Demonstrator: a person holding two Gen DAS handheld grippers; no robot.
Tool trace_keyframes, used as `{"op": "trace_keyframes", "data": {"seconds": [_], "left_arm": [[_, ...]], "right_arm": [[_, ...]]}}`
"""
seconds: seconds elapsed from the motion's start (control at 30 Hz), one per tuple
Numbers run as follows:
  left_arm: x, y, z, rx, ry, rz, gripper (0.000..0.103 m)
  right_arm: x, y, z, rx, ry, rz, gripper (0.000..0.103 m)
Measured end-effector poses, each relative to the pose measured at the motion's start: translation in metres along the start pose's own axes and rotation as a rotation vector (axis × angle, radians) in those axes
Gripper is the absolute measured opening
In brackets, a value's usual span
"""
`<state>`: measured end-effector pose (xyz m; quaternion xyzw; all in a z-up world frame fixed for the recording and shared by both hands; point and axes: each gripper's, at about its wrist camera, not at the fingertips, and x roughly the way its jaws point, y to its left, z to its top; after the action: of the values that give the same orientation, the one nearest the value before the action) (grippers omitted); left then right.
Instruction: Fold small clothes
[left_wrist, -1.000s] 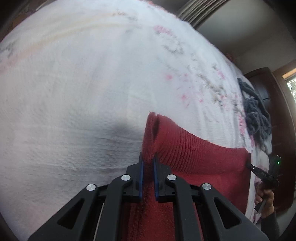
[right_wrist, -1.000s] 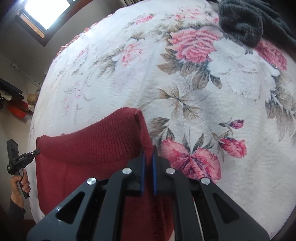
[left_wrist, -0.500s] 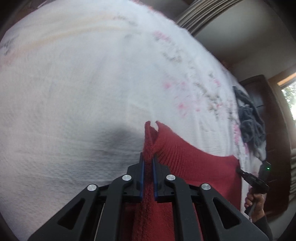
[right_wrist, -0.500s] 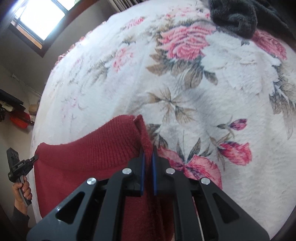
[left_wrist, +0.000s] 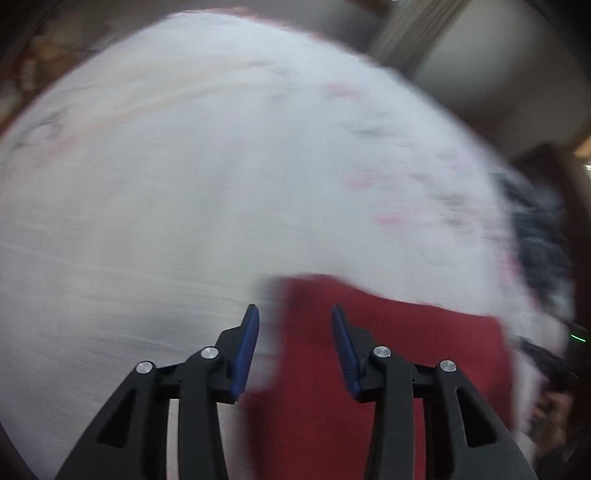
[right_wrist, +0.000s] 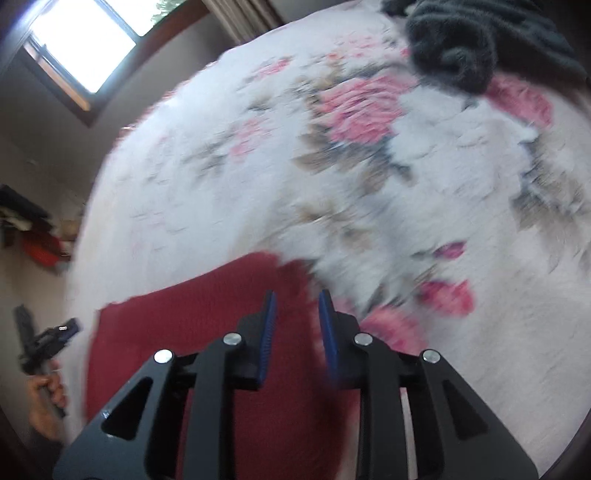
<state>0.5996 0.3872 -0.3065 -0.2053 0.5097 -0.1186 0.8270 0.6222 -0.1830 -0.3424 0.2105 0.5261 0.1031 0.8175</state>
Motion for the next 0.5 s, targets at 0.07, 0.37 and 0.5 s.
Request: {"op": "trace_keyframes", "data": {"seconds": [0.07,0.37,0.5], "left_arm": [[0.024,-0.006,-0.01,0.017,0.096,-0.026,0.037],[0.005,0.004,-0.026,-0.018,0.094,-0.084,0.015],[-0.006,-0.001,-0.076,0.063,0.152,-0.124,0.017]], "right_arm": [[0.015,0.003,-0.01,0.0,0.07,0.041,0.024],[0.002,-0.003,-0.036,0.035,0.091,0.116,0.007],[-0.012,0.018,-0.091,-0.06,0.163,0.212,0.007]]}}
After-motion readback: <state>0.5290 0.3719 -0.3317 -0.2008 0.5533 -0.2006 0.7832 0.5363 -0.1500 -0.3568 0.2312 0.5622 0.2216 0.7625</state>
